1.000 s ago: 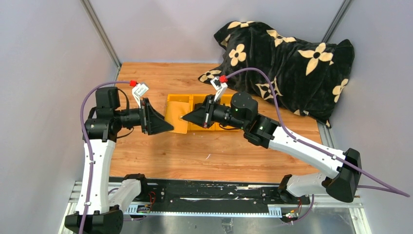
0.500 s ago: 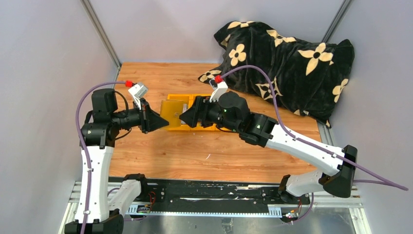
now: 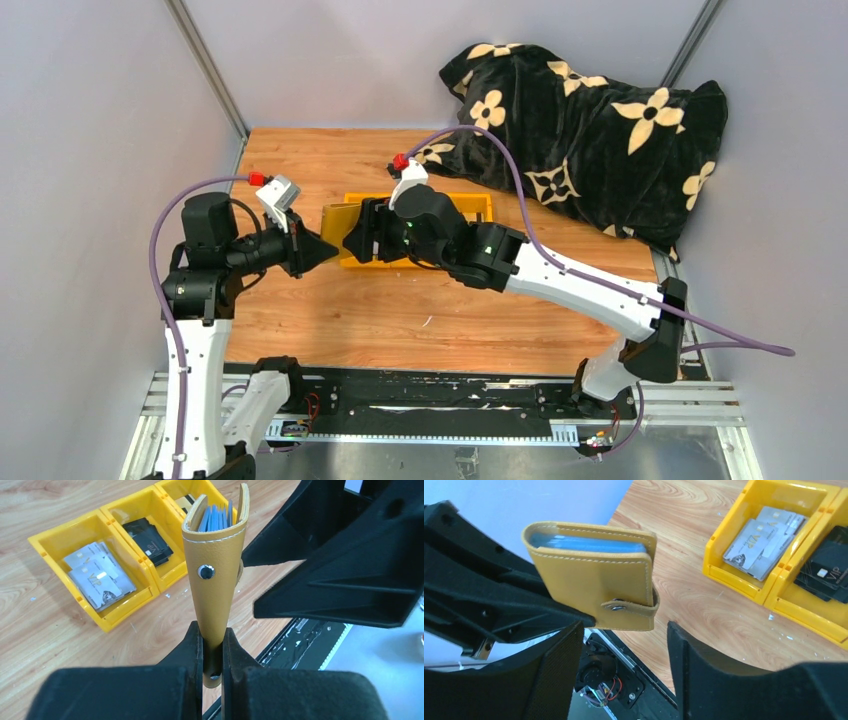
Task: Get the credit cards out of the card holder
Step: Open the card holder.
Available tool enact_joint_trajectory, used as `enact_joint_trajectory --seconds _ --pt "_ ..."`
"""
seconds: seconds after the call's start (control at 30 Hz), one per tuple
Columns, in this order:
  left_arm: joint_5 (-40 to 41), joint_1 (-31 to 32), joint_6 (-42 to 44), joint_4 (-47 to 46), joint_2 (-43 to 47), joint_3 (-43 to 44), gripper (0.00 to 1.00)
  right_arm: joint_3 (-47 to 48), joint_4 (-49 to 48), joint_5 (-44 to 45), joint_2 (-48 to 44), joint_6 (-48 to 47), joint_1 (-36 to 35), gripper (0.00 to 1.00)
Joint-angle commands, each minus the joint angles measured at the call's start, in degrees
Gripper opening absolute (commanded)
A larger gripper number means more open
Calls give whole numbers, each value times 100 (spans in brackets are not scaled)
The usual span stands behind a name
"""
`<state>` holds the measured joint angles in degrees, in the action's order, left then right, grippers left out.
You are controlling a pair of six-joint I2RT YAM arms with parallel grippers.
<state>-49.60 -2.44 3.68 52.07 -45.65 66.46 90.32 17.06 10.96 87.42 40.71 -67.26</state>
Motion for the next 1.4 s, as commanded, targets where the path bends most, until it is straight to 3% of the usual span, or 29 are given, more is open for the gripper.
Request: enact_joint_trajectory --seconds 0.0,0.37,0.7,0.8,1.03,1.13,1.23,1.37 --pt "-114 33 139 -193 194 -114 0 399 356 339 181 -24 -85 62" --pt "-363 34 191 -195 362 -219 0 825 621 588 614 179 -78 48" --pt "-126 44 177 -197 505 -232 0 577 774 922 613 338 -47 7" --pt "-52 46 184 -195 520 -220 0 343 775 932 493 376 1 0" --pt "256 50 302 -198 517 -254 0 -387 322 582 -119 215 92 0" --pt "236 45 343 -195 522 -213 0 -785 22 306 -494 57 222 12" --pt "57 48 316 -204 536 -153 0 -1071 -61 -50 -812 -48 409 32" --pt "-346 49 198 -198 542 -78 0 -1141 7 -518 -921 -211 634 43"
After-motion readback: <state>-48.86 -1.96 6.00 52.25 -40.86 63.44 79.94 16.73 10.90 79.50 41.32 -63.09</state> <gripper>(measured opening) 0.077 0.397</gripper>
